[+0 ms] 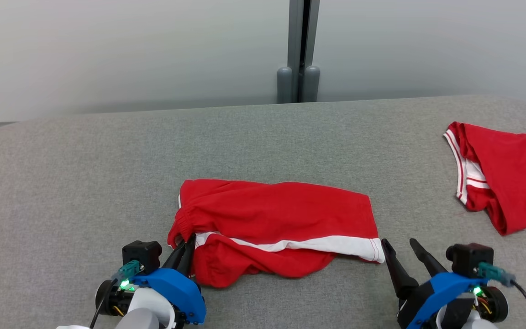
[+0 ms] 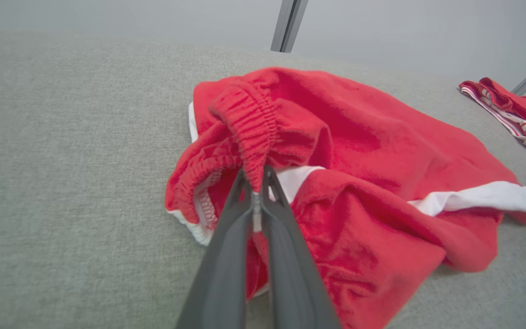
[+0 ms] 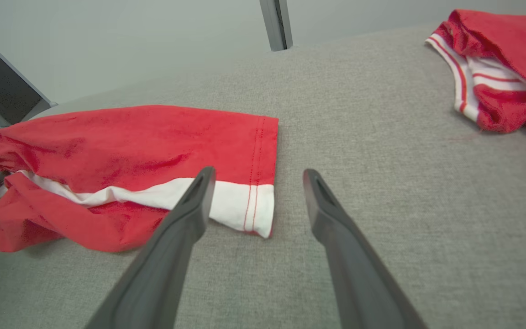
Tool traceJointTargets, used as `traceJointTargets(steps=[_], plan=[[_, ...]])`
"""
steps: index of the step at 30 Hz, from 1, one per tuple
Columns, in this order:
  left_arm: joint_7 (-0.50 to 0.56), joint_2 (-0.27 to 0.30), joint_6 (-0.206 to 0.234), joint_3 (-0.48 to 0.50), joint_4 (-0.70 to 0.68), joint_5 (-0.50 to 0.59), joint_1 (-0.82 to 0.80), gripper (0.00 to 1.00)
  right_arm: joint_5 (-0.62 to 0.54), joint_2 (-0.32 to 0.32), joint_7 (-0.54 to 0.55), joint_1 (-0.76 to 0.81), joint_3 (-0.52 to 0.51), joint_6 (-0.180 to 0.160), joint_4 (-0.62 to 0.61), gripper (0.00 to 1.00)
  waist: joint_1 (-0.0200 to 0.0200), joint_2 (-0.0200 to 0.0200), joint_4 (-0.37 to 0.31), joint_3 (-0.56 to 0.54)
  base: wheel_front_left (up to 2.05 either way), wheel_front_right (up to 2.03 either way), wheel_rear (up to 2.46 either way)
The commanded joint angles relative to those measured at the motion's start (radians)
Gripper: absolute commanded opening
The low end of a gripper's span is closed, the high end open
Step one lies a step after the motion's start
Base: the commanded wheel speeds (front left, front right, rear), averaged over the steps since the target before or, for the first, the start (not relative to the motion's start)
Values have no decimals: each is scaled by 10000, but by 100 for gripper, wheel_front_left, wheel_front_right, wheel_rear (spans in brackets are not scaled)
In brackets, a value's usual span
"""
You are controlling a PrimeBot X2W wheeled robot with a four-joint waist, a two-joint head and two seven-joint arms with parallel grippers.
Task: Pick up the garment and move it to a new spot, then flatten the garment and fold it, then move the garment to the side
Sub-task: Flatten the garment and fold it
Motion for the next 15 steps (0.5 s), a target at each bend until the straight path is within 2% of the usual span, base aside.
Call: traceJointTargets(steps=[1,5,9,10,11,13,15], plan=[[-33,108,-17,5,-160,-62,136,0,131,-14,454,-310,-177,1,295,100,0,0,76,81,0,0,0],[96,140,-16,-125,-423,-109,213,0,322,-7,1380,-1020,-291,1,1248,100,0,0,269,214,0,0,0],[155,91,-17,-267,-661,-147,162,0,478,-15,1516,-1480,-47,1,1999,100,0,0,481,312,0,0,0],[156,97,-18,-288,-707,-163,155,0,511,-17,1533,-1541,-26,1,2162,98,0,0,510,324,0,0,0],[159,106,-18,-322,-751,-179,148,0,547,-18,1557,-1617,-31,1,2357,88,0,0,539,335,0,0,0],[167,117,-18,-407,-815,-214,149,0,560,-13,1636,-1783,-24,1,2738,80,0,0,579,354,0,0,0],[177,120,-19,-488,-854,-217,162,0,534,-13,1669,-1916,45,1,3011,80,0,0,601,362,0,0,0]])
